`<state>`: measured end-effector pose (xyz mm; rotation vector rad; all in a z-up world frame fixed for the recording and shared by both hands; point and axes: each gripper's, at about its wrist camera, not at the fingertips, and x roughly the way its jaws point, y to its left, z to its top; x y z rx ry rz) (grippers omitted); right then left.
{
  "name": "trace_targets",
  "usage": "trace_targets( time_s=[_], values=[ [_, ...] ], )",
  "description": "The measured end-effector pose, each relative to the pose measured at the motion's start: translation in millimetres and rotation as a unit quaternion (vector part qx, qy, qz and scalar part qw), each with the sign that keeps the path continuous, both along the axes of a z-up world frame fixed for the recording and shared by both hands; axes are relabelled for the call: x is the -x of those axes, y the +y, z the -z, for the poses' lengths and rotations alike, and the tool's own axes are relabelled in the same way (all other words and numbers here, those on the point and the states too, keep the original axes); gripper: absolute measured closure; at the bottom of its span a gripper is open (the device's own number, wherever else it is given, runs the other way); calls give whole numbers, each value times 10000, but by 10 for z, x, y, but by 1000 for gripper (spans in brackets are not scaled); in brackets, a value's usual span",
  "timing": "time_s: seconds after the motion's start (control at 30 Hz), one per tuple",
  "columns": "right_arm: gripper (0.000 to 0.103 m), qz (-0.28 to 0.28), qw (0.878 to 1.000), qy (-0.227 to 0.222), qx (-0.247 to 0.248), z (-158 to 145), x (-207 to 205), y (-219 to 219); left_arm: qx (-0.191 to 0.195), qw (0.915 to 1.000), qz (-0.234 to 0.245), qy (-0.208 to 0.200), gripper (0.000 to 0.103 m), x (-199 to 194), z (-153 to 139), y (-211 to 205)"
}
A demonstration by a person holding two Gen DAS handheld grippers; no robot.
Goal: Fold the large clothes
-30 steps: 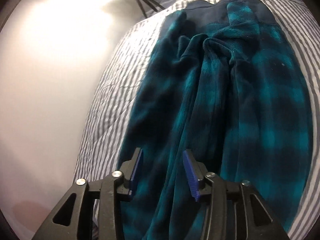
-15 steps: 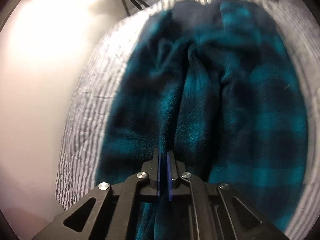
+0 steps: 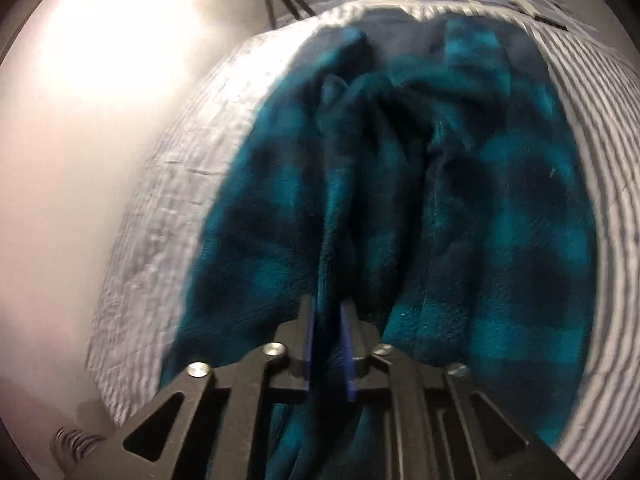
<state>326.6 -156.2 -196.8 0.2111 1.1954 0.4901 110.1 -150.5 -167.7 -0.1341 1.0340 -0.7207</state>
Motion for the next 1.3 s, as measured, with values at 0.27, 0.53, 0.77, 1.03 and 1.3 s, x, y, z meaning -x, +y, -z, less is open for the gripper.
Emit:
trace_targets(
  time_s=[0.27, 0.53, 0.77, 1.03, 1.3],
  values=[
    [70, 43, 9988, -464, -179, -605, 364, -376, 10, 9988, -322, -356, 76, 61, -329, 395],
    [55, 671, 9974, -232, 84, -522, 1487, -1202, 274, 9859, -1511, 660, 46, -433, 191, 985],
    [51, 1003, 9910, 708, -533, 262, 2187, -1547, 633, 9766, -1512, 1390, 46, -612, 669, 875],
    [51, 708, 9843, 922, -1325, 497, 2378, -1371, 672, 9766, -1492, 1394, 70, -572, 616, 776],
    [51, 354, 9814, 1140, -1503, 612, 2427, -1184, 550, 9772, -1475, 1425, 71, -622, 659, 679]
  ],
)
